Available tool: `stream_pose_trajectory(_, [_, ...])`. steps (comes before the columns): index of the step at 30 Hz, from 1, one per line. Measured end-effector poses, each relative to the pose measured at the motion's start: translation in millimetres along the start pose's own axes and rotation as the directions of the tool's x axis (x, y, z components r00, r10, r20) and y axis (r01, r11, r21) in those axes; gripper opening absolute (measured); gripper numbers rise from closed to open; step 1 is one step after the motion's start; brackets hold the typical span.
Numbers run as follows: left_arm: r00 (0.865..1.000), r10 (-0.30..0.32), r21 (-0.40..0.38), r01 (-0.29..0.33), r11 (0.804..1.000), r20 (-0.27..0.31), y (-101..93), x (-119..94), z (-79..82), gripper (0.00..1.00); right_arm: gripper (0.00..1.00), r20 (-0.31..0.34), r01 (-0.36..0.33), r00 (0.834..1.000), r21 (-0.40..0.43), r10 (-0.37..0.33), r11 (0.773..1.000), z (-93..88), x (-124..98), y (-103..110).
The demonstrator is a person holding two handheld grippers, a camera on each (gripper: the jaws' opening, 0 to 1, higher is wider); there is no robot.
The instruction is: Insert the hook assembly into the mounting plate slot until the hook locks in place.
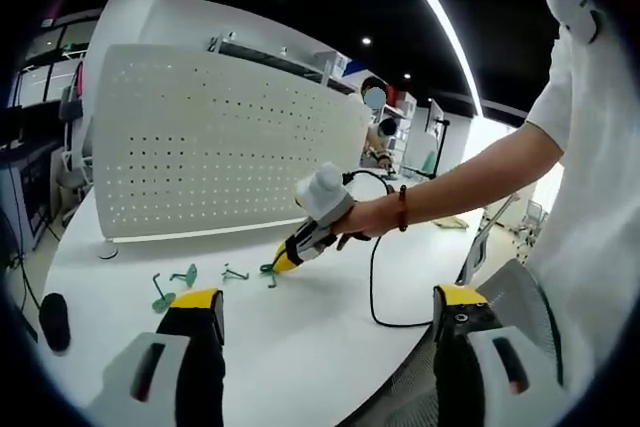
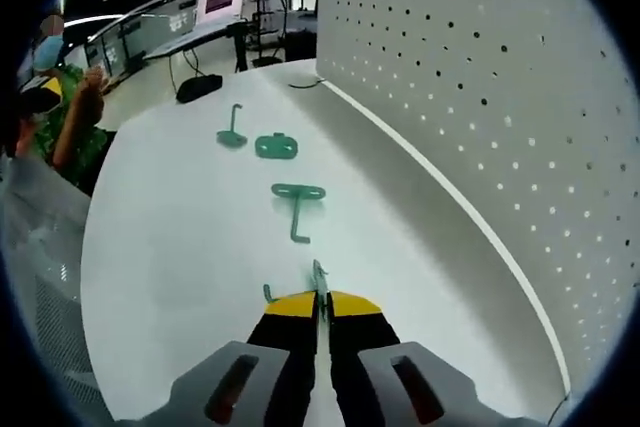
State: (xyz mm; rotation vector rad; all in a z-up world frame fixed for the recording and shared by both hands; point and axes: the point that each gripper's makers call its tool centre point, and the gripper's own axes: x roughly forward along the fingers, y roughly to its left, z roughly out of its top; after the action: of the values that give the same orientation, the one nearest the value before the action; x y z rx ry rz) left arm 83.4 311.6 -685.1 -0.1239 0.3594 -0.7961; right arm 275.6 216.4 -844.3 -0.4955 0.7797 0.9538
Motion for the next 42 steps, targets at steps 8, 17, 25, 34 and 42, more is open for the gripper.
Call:
stream_pose_trajectory(8, [1.000,-0.005,0.000,0.005,1.000,-0.001,-2.4,1.5,0.2,0.87,0.00,0.003,0.017,1.000,0.008,-0.017,1.000,-2.4,-3.2,-1.8])
stream_pose_trajectory(17, [1.000,-0.020,0.002,0.020,1.000,-0.003,-5.1,4.5,0.6,0.87,0.00,0.038,0.019,0.999,0.040,-0.020,0.999,0.0,-14.6,-1.8])
stream_pose_trajectory(25, [1.000,-0.031,0.012,0.031,0.999,-0.004,-9.9,13.9,2.8,0.86,0.00,0.071,0.023,0.997,0.079,-0.028,0.997,2.1,-23.5,5.5])
stream_pose_trajectory(34, [0.998,-0.059,0.008,0.059,0.998,0.000,-15.7,25.7,4.5,0.85,0.00,0.125,0.042,0.991,0.080,-0.051,0.996,12.2,-39.2,11.9])
stream_pose_trajectory(42, [0.998,-0.058,-0.002,0.058,0.998,0.018,-15.2,30.6,10.8,0.84,0.00,0.186,0.059,0.980,0.084,-0.073,0.995,26.4,-56.2,13.5])
